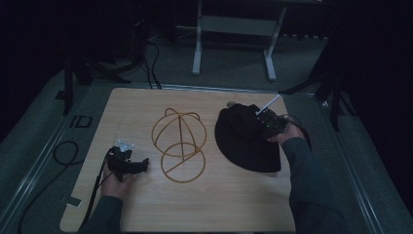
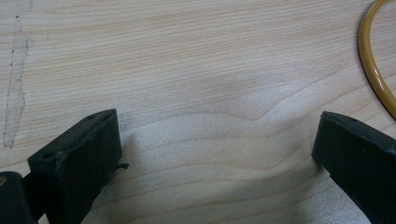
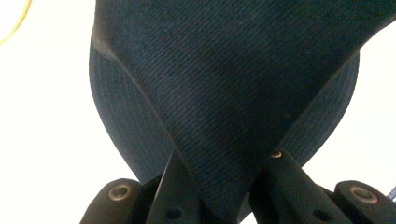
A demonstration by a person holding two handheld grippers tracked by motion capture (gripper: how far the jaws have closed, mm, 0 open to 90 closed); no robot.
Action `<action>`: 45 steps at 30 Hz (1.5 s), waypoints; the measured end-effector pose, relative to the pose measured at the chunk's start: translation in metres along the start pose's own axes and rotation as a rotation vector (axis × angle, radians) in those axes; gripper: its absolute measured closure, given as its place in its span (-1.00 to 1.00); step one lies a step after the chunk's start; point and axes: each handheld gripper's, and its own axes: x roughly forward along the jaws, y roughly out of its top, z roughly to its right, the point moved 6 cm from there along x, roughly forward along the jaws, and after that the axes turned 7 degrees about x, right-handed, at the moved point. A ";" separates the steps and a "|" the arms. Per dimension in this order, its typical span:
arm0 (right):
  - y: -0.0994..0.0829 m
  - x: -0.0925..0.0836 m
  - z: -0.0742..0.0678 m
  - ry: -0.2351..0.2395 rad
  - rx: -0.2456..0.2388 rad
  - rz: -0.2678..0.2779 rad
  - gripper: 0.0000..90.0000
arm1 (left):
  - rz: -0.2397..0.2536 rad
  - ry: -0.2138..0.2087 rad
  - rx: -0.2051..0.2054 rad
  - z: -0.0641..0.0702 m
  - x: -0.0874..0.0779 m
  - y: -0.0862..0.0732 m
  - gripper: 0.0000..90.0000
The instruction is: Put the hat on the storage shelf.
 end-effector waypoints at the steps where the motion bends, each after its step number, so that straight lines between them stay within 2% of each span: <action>1: 0.000 -0.001 0.000 0.005 0.004 0.007 0.91 | 0.000 0.000 0.000 0.000 0.000 0.000 -0.97; 6: 0.000 -0.007 -0.003 0.024 0.007 0.021 0.91 | 0.000 0.000 0.000 0.000 0.000 0.000 -0.97; 45: -0.006 -0.046 -0.024 0.022 -0.071 0.066 0.91 | 0.001 0.001 0.002 0.000 0.000 0.000 -0.97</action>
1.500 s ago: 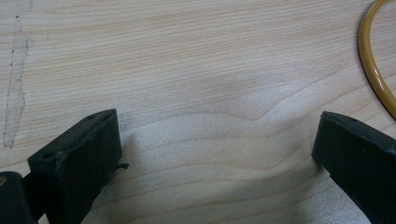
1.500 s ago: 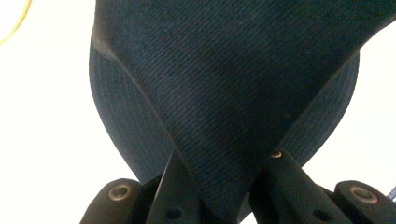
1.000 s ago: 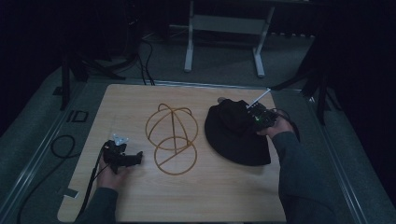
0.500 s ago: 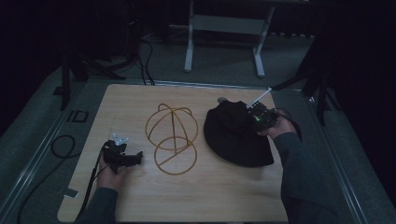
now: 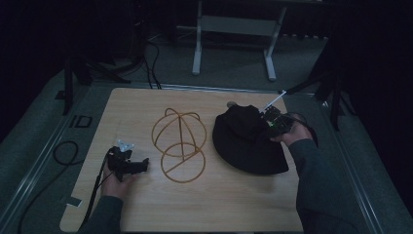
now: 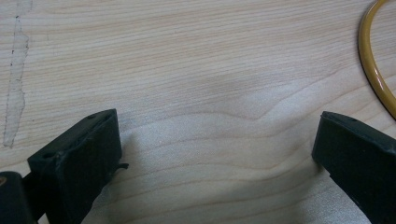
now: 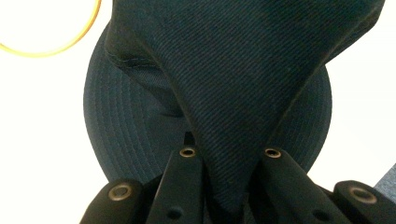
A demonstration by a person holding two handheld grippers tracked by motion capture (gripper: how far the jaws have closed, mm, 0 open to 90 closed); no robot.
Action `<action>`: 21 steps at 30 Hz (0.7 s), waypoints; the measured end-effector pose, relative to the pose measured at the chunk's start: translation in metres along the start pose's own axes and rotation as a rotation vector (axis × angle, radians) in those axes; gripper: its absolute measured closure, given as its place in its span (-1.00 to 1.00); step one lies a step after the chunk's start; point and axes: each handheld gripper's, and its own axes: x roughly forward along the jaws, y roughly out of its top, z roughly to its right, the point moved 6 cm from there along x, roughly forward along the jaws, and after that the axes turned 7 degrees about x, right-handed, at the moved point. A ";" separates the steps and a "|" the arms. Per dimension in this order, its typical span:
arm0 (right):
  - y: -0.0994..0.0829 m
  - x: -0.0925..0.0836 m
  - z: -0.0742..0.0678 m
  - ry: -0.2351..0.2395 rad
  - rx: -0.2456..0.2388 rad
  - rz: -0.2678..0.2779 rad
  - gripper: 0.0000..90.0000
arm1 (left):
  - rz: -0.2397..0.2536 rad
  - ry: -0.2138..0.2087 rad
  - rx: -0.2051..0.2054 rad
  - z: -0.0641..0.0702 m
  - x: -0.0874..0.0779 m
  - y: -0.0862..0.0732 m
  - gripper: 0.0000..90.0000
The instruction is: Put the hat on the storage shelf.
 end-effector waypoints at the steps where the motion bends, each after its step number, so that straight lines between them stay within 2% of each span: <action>1: 0.000 -0.001 0.000 0.000 -0.002 0.002 0.91 | 0.000 0.000 0.000 0.000 0.000 0.000 -0.97; 8: -0.003 -0.007 -0.003 0.002 -0.022 0.004 0.91 | 0.001 0.000 -0.002 0.000 0.000 0.000 -0.97; 21: -0.001 -0.026 -0.010 0.004 -0.047 0.040 0.91 | 0.002 0.000 -0.003 0.000 0.000 0.000 -0.97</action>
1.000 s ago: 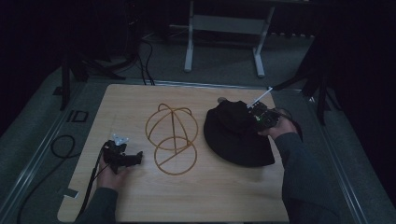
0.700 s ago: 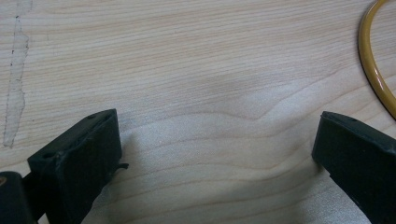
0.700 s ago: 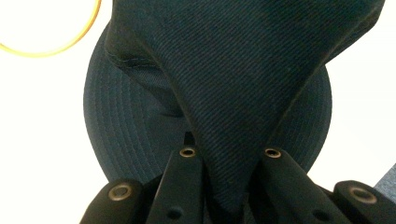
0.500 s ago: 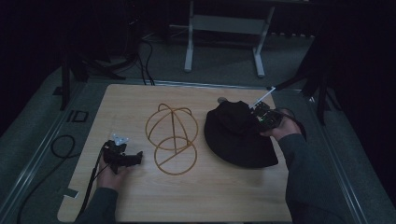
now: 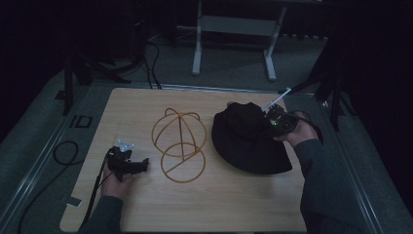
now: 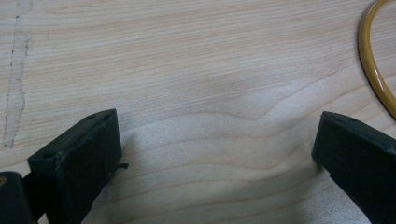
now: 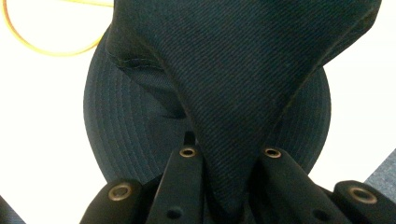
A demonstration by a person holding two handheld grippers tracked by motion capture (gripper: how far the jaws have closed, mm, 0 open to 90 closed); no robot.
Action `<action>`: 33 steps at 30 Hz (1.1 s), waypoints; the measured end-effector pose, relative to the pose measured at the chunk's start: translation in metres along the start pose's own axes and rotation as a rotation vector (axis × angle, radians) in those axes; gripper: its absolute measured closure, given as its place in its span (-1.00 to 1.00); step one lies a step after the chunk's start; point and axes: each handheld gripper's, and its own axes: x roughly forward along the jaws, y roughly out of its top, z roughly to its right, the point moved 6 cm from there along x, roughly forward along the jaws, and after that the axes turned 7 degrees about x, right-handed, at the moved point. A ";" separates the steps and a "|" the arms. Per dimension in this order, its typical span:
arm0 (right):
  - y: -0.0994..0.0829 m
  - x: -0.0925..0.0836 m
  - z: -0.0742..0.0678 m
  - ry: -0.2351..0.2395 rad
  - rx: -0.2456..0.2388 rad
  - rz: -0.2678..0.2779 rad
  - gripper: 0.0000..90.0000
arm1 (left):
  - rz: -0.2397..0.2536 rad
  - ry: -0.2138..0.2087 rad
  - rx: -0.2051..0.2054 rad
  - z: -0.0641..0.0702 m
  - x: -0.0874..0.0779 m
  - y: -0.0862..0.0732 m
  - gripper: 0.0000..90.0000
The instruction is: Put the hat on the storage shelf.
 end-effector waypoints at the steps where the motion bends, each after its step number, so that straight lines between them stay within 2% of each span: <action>1: 0.000 -0.002 -0.001 0.001 -0.002 0.001 0.91 | 0.000 0.000 0.000 0.000 0.000 0.000 -0.97; 33: 0.001 -0.038 -0.018 0.013 -0.073 0.041 0.91 | -0.001 0.000 0.000 0.000 0.000 0.000 -0.97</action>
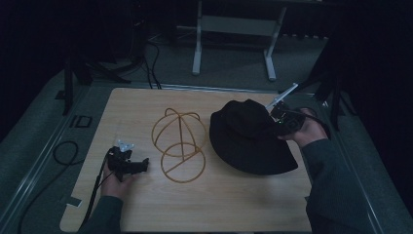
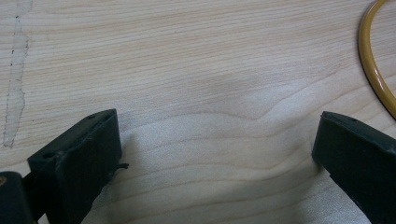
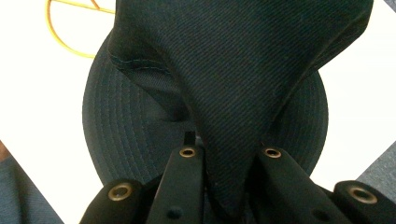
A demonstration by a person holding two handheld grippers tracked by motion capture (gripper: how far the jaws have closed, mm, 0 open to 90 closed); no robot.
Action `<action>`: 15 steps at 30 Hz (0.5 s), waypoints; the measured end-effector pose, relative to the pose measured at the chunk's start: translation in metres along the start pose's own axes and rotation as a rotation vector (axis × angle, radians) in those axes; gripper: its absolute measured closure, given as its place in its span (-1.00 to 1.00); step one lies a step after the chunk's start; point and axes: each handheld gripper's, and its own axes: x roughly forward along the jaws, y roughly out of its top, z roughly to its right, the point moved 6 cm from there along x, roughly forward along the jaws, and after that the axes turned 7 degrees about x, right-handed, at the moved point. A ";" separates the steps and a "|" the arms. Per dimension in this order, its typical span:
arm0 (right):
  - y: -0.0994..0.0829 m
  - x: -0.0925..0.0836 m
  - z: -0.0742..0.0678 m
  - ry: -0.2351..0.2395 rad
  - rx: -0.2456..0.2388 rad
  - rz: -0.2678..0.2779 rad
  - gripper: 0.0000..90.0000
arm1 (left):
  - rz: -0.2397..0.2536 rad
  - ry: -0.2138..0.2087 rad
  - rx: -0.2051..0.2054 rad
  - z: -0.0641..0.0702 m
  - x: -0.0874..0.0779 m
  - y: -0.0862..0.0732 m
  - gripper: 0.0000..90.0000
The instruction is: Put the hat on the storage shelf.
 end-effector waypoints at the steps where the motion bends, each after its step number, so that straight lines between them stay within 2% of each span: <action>1: 0.000 -0.001 0.000 -0.001 -0.002 0.003 0.91 | 0.000 0.000 0.000 0.000 0.000 0.000 -0.97; 15: 0.001 -0.018 -0.010 0.008 -0.035 0.033 0.91 | 0.000 0.000 0.000 0.000 0.000 0.000 -0.97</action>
